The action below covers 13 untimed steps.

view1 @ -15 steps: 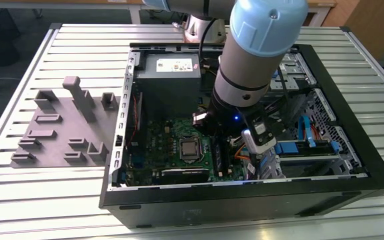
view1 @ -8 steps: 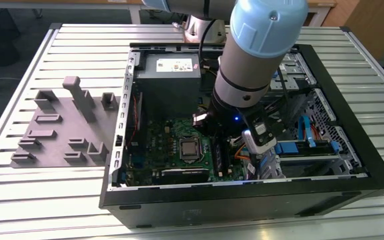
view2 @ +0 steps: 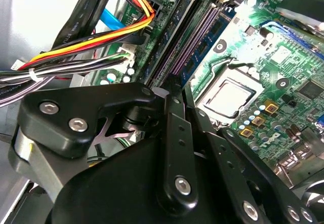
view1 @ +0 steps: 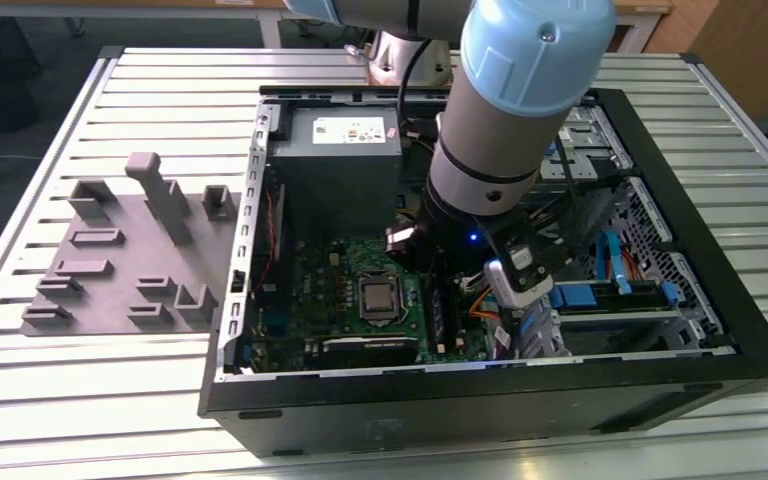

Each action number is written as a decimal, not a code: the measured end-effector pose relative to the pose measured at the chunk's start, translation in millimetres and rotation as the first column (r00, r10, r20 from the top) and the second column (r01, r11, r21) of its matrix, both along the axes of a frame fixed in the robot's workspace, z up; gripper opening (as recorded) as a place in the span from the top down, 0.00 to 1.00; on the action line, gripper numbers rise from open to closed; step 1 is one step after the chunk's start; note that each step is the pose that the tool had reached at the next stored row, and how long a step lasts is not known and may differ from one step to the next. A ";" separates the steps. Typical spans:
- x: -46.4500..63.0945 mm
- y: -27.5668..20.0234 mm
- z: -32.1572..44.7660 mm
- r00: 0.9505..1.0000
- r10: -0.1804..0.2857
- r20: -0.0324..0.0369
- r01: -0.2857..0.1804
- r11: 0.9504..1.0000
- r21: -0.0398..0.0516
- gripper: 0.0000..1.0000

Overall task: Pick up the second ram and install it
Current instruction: 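Press down the second ram until it locks into place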

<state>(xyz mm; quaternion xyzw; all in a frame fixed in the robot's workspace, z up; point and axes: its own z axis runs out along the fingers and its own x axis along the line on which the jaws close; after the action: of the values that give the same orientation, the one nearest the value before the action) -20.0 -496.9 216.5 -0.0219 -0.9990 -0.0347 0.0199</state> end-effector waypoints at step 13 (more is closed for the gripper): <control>0.7 0.1 -1.4 1.000 0.004 0.000 -0.004 1.000 0.000 0.86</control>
<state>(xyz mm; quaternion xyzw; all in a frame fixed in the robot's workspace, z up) -19.3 -496.8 215.1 -0.0199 -0.9990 -0.0346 0.0200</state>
